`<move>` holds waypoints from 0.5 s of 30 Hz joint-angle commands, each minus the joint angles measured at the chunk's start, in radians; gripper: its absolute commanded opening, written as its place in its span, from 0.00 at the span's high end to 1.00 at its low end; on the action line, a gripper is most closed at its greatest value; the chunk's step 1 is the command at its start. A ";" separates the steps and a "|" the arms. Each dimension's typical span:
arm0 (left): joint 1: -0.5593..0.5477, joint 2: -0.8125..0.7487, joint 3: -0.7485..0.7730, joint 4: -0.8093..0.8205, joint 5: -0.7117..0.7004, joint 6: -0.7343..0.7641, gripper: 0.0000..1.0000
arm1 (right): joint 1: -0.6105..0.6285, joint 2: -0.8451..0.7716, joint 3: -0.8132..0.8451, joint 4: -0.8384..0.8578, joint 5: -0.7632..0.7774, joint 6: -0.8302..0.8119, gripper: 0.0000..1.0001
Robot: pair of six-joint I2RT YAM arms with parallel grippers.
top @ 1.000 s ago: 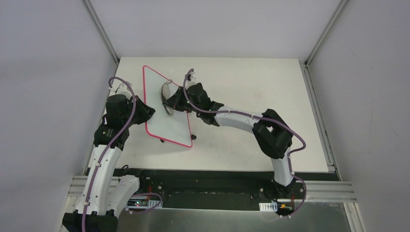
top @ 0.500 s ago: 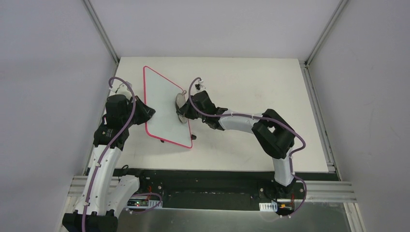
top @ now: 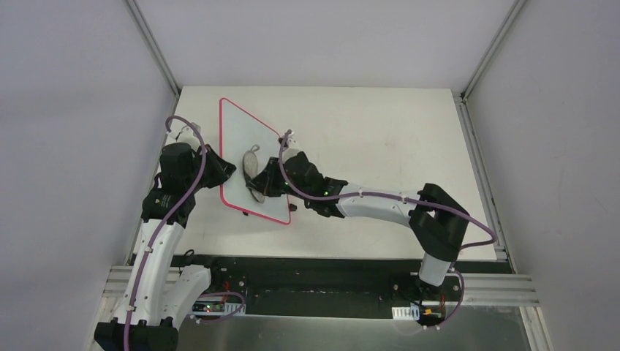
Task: Erase the whiteboard
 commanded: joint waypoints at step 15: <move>-0.040 0.066 -0.085 -0.200 0.075 0.148 1.00 | 0.065 -0.080 -0.175 -0.089 0.071 -0.003 1.00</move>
